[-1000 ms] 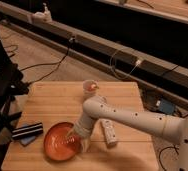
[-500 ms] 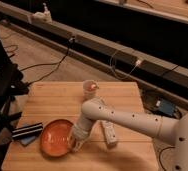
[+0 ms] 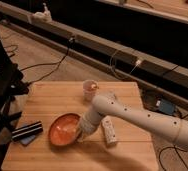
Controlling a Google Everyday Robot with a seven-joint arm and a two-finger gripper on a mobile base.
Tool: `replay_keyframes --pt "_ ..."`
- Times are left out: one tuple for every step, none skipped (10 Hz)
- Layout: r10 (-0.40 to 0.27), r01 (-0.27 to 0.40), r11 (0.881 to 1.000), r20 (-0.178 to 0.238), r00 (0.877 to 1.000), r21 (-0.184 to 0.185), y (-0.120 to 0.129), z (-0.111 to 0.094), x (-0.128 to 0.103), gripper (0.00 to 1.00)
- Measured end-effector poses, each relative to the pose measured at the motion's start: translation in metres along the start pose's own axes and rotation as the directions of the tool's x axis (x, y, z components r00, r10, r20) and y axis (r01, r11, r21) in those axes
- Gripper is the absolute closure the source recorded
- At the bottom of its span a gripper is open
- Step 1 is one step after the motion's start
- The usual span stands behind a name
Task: Pick up the ceramic bowl
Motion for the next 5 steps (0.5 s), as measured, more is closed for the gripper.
replay_keyframes --pt "0.007 -0.006 1.0 -0.022 1.0 0.029 0.0 -0.018 0.001 1.0" --pt "0.01 -0.008 0.998 -0.046 0.999 0.056 0.0 -0.035 0.002 1.0" --pt "0.011 -0.006 0.997 -0.061 0.998 0.078 -0.001 -0.049 0.001 1.0" --pt "0.01 -0.002 0.995 -0.071 0.997 0.102 -0.002 -0.063 -0.002 1.0" --pt "0.013 -0.004 0.993 -0.068 0.998 0.122 -0.002 -0.072 -0.005 1.0"
